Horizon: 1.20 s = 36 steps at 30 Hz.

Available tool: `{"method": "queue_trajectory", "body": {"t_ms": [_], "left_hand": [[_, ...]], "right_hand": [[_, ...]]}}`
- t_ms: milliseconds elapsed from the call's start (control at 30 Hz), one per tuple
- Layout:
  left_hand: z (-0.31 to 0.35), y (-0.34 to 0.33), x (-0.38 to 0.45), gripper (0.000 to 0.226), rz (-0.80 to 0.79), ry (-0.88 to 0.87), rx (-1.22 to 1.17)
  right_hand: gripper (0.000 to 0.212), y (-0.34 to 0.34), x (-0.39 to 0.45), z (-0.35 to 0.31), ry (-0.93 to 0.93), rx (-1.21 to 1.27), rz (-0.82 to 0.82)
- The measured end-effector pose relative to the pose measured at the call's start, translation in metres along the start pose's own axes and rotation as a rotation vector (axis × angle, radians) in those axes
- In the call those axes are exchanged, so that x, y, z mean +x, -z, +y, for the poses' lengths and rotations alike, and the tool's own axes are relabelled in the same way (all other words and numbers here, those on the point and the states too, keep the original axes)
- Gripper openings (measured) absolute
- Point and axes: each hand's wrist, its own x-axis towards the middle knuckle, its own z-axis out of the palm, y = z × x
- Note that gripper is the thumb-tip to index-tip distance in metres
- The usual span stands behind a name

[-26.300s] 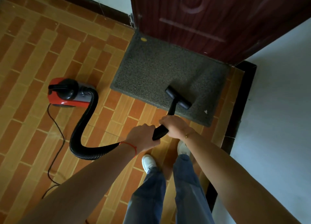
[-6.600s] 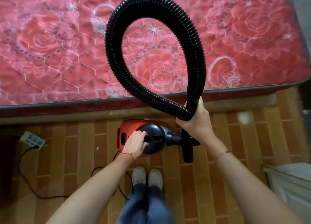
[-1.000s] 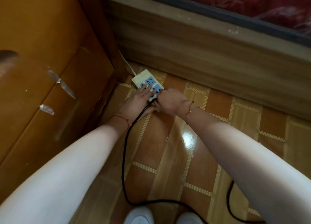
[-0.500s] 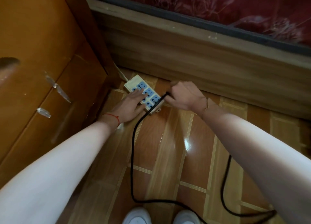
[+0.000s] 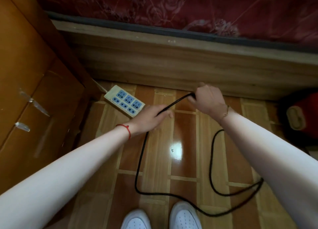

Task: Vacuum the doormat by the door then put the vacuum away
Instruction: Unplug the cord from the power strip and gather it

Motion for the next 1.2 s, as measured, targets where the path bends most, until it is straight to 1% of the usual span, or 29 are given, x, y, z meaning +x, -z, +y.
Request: {"method": "queue_trajectory", "body": {"t_ms": [67, 100, 200, 300, 367, 467, 600, 700, 833, 900, 967, 1100, 1133, 1200], "left_hand": [[0.018, -0.014, 0.007, 0.024, 0.003, -0.067, 0.149], [0.027, -0.021, 0.011, 0.023, -0.027, -0.091, 0.219], [0.055, -0.045, 0.021, 0.021, -0.111, -0.214, 0.438], [0.081, -0.073, 0.033, 0.024, -0.101, -0.350, 0.693], [0.096, -0.095, 0.041, 0.023, -0.091, -0.426, 0.765], [0.116, -0.128, 0.053, 0.018, -0.106, -0.482, 0.785], [0.132, -0.170, 0.062, 0.013, -0.145, -0.495, 0.740], [0.131, -0.201, 0.067, 0.021, -0.177, -0.512, 0.721], [0.123, -0.241, 0.070, 0.041, -0.232, -0.535, 0.785], [0.123, -0.258, 0.069, 0.042, -0.255, -0.541, 0.825], [0.123, -0.271, 0.069, 0.038, -0.268, -0.542, 0.833], [0.120, -0.286, 0.069, 0.037, -0.259, -0.546, 0.849], [0.118, -0.288, 0.068, 0.037, -0.266, -0.543, 0.856], [0.114, -0.291, 0.069, 0.036, -0.292, -0.529, 0.862]], "right_hand": [[0.038, -0.001, -0.021, 0.022, -0.010, 0.005, 0.042], [0.037, -0.002, -0.033, 0.033, -0.013, 0.022, 0.043], [0.028, -0.002, -0.066, 0.068, -0.007, 0.110, -0.002], [0.021, -0.001, -0.101, 0.102, -0.080, 0.120, -0.044], [0.016, -0.002, -0.126, 0.123, -0.118, 0.095, -0.048], [0.004, -0.001, -0.165, 0.150, -0.172, 0.030, -0.048], [0.010, -0.004, -0.211, 0.174, -0.245, -0.016, -0.120], [0.016, -0.013, -0.236, 0.183, -0.222, -0.068, -0.207], [0.023, -0.032, -0.261, 0.189, -0.195, -0.104, -0.369], [0.026, -0.044, -0.270, 0.190, -0.181, -0.107, -0.445], [0.035, -0.055, -0.279, 0.190, -0.178, -0.086, -0.506], [0.069, -0.073, -0.294, 0.190, -0.132, -0.025, -0.527], [0.074, -0.076, -0.297, 0.189, -0.094, -0.041, -0.517], [0.071, -0.082, -0.300, 0.184, -0.020, -0.082, -0.489]]}}
